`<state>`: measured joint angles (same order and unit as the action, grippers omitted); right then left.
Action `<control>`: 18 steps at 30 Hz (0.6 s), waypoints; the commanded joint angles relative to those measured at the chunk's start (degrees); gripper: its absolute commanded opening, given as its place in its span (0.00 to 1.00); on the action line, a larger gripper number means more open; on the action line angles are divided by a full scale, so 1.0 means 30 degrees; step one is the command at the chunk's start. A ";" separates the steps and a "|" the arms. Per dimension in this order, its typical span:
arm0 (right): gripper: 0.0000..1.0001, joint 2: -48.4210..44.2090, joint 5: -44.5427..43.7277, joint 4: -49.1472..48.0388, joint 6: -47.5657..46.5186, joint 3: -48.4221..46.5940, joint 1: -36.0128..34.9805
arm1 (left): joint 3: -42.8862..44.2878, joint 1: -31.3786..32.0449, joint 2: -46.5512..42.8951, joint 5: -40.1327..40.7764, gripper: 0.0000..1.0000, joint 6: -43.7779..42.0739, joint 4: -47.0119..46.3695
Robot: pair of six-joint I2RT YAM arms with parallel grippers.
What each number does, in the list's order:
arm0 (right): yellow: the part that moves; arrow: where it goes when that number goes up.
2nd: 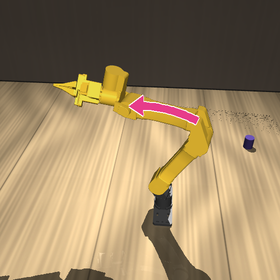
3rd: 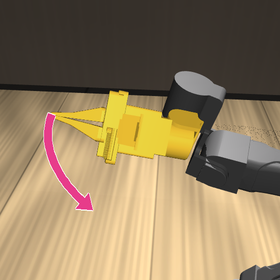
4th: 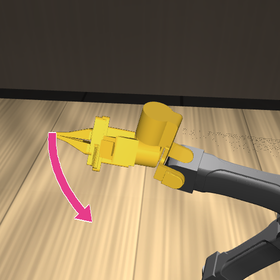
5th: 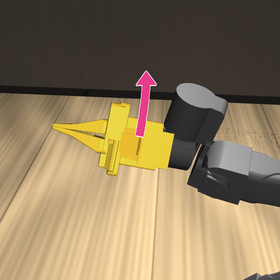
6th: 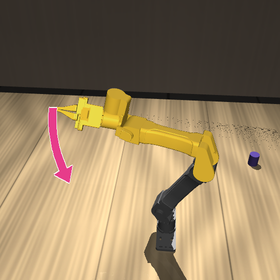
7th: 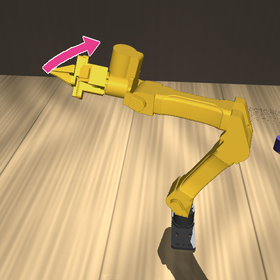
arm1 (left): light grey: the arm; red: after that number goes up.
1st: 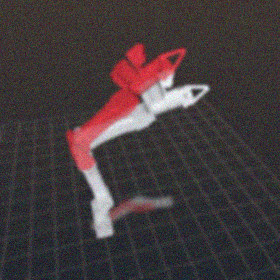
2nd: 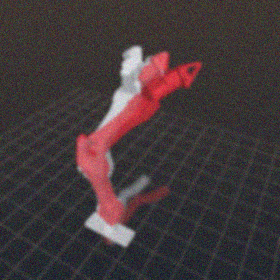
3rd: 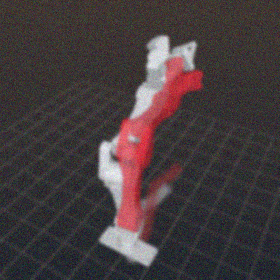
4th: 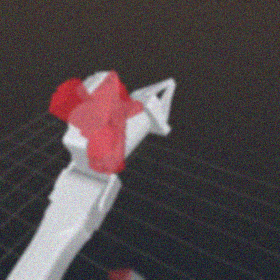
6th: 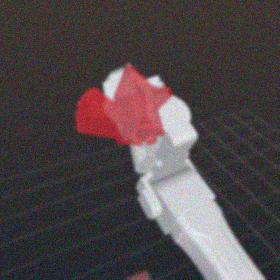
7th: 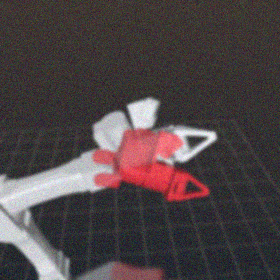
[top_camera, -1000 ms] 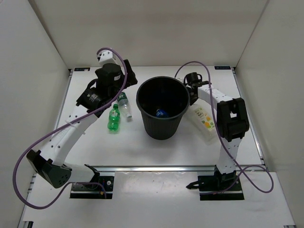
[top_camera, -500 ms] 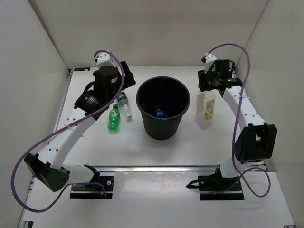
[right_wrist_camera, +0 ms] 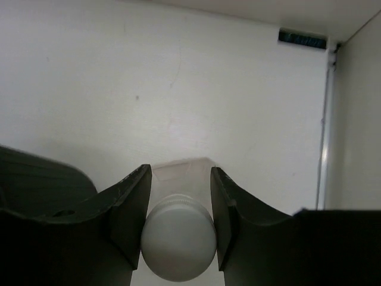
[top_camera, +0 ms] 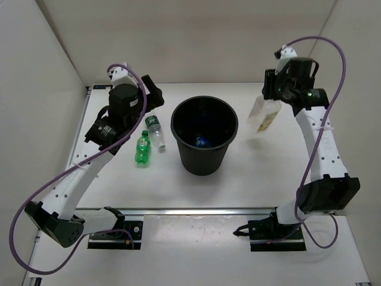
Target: Put the plastic bottles in the bin
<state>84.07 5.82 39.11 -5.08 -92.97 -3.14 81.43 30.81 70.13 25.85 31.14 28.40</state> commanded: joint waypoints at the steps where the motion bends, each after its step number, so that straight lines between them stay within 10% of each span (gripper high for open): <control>1: 0.00 0.0738 -0.1612 0.0986 0.0055 -0.5123 -0.0592 | -0.0392 -0.0220 -0.0729 -0.0528 0.98 0.0051 -0.0415; 7: 0.00 0.2915 -0.4108 0.3462 -0.1148 -1.4769 -0.3258 | -0.0745 -0.0775 -0.1110 -0.0881 0.99 0.0109 0.0227; 18: 0.00 -0.2681 -0.6866 -0.2959 -0.2234 -0.7976 -1.3659 | -0.3233 -0.5199 -0.0672 -0.2053 0.99 0.1165 0.4652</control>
<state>79.66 -12.19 38.46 -10.59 -117.97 -42.11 73.80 16.80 67.61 21.61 34.46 36.86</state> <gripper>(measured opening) 0.400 0.985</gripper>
